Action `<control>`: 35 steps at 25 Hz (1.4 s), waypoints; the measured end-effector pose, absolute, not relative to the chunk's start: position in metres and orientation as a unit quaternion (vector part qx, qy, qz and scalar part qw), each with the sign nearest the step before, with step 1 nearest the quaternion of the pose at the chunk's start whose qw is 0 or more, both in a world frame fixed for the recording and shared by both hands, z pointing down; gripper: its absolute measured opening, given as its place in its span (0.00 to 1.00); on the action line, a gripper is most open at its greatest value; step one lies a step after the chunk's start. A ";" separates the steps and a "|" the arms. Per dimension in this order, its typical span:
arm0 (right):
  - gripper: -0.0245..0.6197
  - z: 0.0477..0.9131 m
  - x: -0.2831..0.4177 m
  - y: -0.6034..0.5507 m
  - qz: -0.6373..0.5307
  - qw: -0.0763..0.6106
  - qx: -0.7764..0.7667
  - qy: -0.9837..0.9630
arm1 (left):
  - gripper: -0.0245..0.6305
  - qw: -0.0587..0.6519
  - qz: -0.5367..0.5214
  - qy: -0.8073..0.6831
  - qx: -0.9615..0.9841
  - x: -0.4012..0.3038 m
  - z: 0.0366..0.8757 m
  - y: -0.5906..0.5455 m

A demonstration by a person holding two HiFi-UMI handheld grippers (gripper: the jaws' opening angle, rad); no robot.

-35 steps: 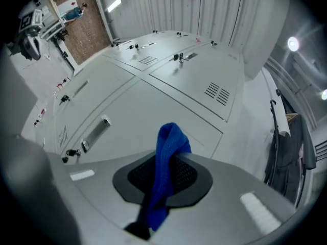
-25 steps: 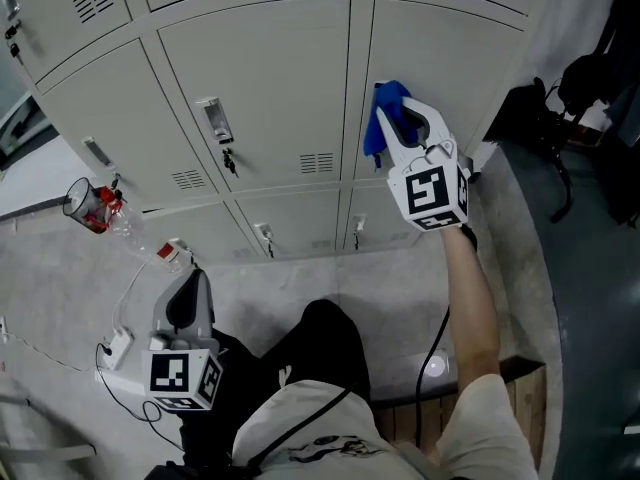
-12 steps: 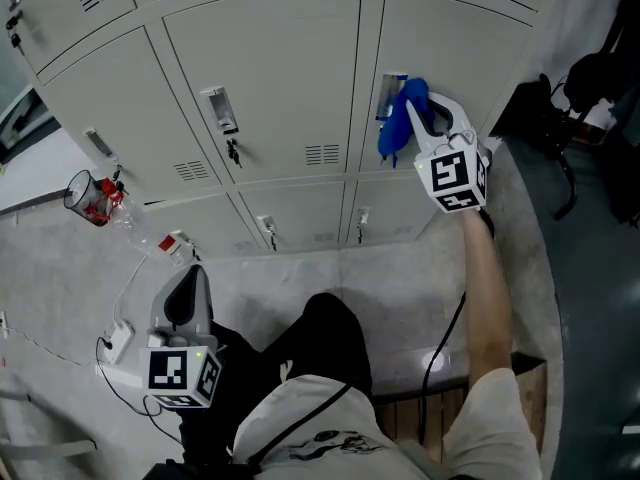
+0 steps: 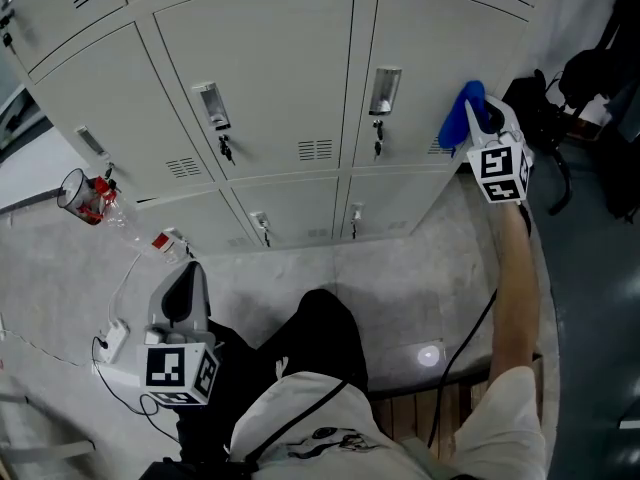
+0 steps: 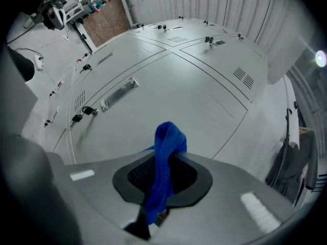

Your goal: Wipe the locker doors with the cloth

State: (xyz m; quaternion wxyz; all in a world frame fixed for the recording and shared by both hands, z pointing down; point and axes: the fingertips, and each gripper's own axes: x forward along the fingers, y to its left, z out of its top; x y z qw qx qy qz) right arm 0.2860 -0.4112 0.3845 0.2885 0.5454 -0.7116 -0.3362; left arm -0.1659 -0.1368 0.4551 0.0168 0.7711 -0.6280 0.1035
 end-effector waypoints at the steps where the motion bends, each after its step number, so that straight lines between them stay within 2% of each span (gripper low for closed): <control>1: 0.10 0.385 0.295 -0.412 -0.331 0.290 0.553 -0.708 | 0.03 0.017 0.104 -0.628 0.771 -0.165 0.455 -0.137; 5: 0.10 0.394 0.312 -0.404 -0.309 0.276 0.576 -0.705 | 0.03 0.019 0.105 -0.627 0.772 -0.163 0.457 -0.137; 11: 0.10 0.408 0.241 -0.370 -0.321 0.222 0.525 -0.756 | 0.03 0.019 0.108 -0.628 0.771 -0.163 0.458 -0.138; 16: 0.10 0.459 0.170 -0.367 -0.327 0.245 0.464 -0.786 | 0.03 0.019 0.112 -0.628 0.770 -0.160 0.459 -0.138; 20: 0.10 0.493 0.142 -0.380 -0.320 0.261 0.443 -0.796 | 0.03 0.019 0.114 -0.631 0.767 -0.163 0.459 -0.136; 28: 0.10 0.511 0.152 -0.393 -0.337 0.290 0.433 -0.784 | 0.03 0.021 0.119 -0.633 0.764 -0.165 0.463 -0.138; 35: 0.10 0.526 0.234 -0.402 -0.316 0.342 0.470 -0.750 | 0.03 0.024 0.123 -0.630 0.766 -0.165 0.466 -0.141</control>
